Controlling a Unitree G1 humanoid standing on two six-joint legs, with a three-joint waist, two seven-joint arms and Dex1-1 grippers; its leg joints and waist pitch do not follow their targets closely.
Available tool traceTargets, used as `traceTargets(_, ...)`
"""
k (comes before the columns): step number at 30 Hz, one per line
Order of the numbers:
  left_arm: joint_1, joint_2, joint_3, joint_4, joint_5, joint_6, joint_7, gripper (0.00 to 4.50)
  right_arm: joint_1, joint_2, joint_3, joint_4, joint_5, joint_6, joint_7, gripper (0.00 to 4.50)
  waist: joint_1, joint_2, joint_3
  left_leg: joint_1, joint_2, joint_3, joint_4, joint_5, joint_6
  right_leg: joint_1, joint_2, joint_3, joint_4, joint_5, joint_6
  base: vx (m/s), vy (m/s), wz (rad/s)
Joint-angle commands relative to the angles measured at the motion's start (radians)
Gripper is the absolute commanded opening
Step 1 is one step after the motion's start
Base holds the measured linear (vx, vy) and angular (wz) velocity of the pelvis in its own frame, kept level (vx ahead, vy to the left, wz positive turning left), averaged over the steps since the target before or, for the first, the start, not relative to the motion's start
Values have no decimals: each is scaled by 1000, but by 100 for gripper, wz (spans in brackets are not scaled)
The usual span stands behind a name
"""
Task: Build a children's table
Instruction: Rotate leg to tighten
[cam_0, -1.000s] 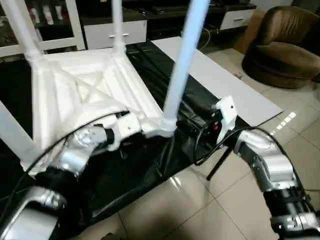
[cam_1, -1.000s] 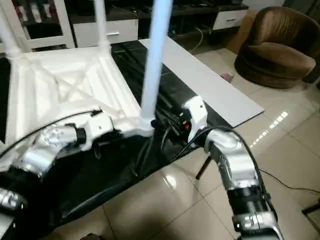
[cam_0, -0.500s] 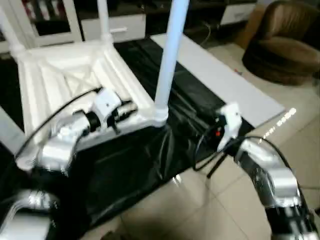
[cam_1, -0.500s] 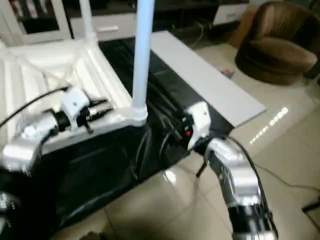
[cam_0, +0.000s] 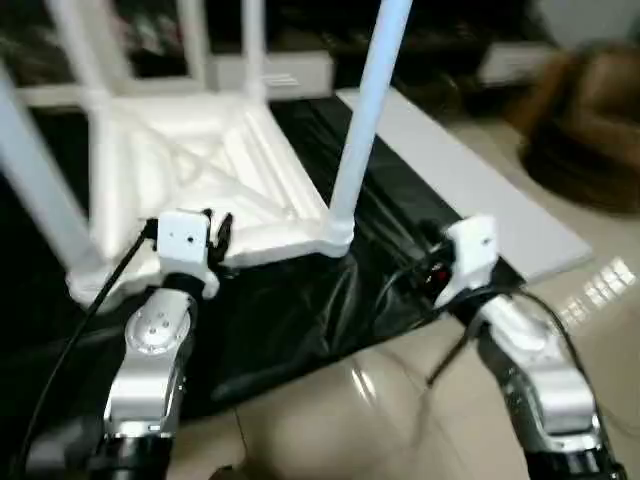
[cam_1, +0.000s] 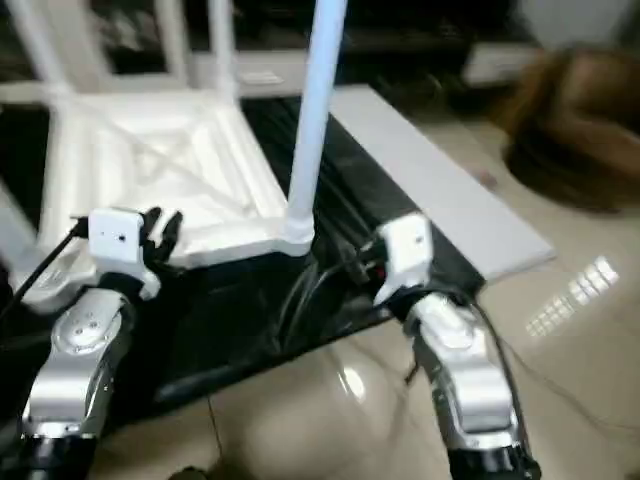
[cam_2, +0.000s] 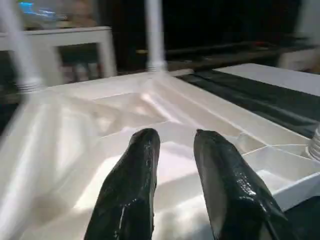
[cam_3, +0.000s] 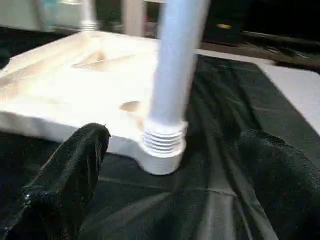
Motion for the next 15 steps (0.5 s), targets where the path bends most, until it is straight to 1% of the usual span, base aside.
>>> traceTargets(1,0,-5,-17,-37,6,53,15,147,-11,1,-4,14,-19,-1,-8,450,18,-11,-22,-9,1,144,175,-250,102,36,-231,32,-252,-648,-202,-29,-176,41)
traceTargets(2,1,-7,-17,-41,6,62,17,147,-12,1,-5,16,-19,0,-8,450,19,-15,-37,-10,12,150,149,-266,116,64,-233,27,-237,-576,-176,37,-149,44)
traceTargets(3,6,-11,-20,-50,10,70,23,147,-15,3,-9,21,-20,5,-14,450,28,11,-63,37,57,140,57,-277,141,93,-231,-7,-236,-417,-128,37,-149,44)
traceTargets(4,12,-12,-28,-59,14,82,23,147,-17,4,-12,28,-19,8,-17,450,28,30,-82,69,82,126,-5,-242,149,102,-186,-41,-223,-305,-96,-22,-172,87)
traceTargets(5,16,-12,-37,-64,20,86,24,147,-18,3,-14,33,-21,10,-21,450,-7,72,-103,174,266,-70,-146,-16,285,10,-75,-66,-27,-77,12,-6,-208,85)
traceTargets(6,23,-12,-49,-73,29,86,27,147,-19,-1,-16,41,-29,12,-33,450,-41,53,-93,195,270,-105,-128,252,453,-111,-53,7,82,-141,59,-6,-208,85)
traceTargets(7,26,-12,-52,-75,32,83,28,147,-19,-2,-16,41,-31,13,-36,450,-25,61,-86,165,212,-86,-104,412,545,-153,-52,60,121,-130,56,7,-194,70)
traceTargets(8,27,-21,-50,-80,27,93,32,147,-18,0,-24,44,-32,21,-53,450,-33,54,-93,161,187,-94,-104,493,581,-156,-51,84,119,-107,64,-34,-189,64)
traceTargets(9,28,-27,-49,-84,23,102,35,147,-18,1,-30,46,-32,26,-66,450,-21,45,-87,115,96,-56,-103,546,594,-132,-39,121,62,-11,93,-34,-189,64)
traceTargets(10,29,-31,-48,-88,16,102,33,147,-17,2,-32,47,-32,26,-70,450,-13,30,-81,84,36,-31,-96,488,546,-103,-44,146,-6,65,79,-53,-260,62)
traceTargets(11,34,-44,-46,-104,-14,114,19,147,-15,13,-49,53,-26,26,-93,450,-11,6,-80,94,11,61,-45,275,419,-87,-98,174,-110,87,-16,-15,-274,32)
traceTargets(12,35,-44,-46,-108,-18,117,16,147,-14,16,-52,54,-23,26,-95,450,15,-31,-67,33,-23,99,-27,103,296,-20,-144,205,-150,-35,-59,-15,-274,32)
traceTargets(13,37,-52,-38,-115,-37,133,15,147,-13,16,-45,56,-36,39,-106,450,35,-59,-77,48,-3,109,-67,30,139,-3,-133,209,-152,-158,81,-24,-261,0)
traceTargets(14,38,-53,-32,-117,-40,140,20,147,-11,13,-31,54,-49,39,-104,450,38,-63,-71,54,-7,114,-83,12,84,-2,-116,203,-156,-226,173,-77,-260,2)
traceTargets(15,40,-50,-28,-122,-38,132,25,147,-6,20,-23,48,-45,35,-98,450,42,-57,-68,66,4,125,-106,-21,24,-4,-110,209,-176,-359,310,-77,-260,2)
